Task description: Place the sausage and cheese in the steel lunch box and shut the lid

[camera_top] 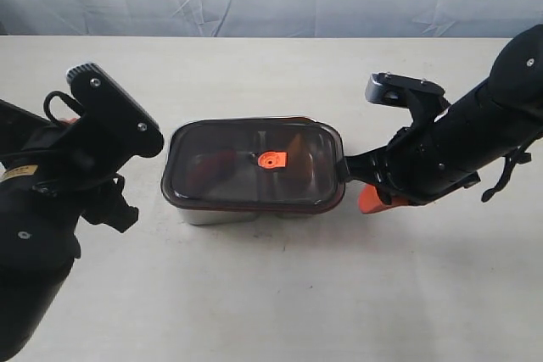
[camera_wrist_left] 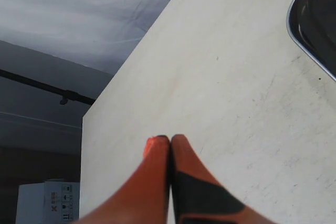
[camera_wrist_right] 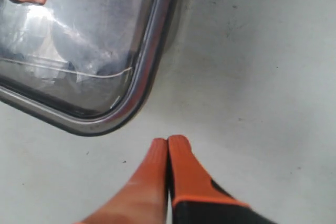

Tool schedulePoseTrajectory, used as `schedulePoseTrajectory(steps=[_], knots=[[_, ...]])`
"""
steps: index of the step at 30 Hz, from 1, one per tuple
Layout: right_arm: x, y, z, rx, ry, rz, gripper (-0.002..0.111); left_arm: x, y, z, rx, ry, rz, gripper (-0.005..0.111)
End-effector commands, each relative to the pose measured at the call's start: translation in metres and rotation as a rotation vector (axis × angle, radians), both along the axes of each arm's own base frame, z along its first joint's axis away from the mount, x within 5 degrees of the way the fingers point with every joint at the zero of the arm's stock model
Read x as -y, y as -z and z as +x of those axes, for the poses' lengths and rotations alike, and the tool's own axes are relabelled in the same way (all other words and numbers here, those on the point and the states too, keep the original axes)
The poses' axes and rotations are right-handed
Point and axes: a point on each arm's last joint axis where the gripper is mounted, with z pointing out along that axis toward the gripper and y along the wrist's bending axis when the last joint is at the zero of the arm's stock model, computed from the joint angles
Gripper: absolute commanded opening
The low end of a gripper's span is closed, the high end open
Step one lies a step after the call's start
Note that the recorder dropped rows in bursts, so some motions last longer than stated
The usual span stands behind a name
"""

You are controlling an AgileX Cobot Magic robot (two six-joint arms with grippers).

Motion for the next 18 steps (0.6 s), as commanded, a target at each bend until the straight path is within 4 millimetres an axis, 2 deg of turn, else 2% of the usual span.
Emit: schedulePoseTrajectory(steps=[1,18], knots=[[-0.0007,-0.0031,0.0004,0.009,0.003,0.010,0.000,0.0004,-0.0002,-0.0022,0.004,0.006,-0.006,0.000],[-0.0049,-0.0080,0.0081,0.038,0.023,0.034,0.000,0.0004,-0.0002,-0.0022,0.005,0.006,-0.008,0.000]])
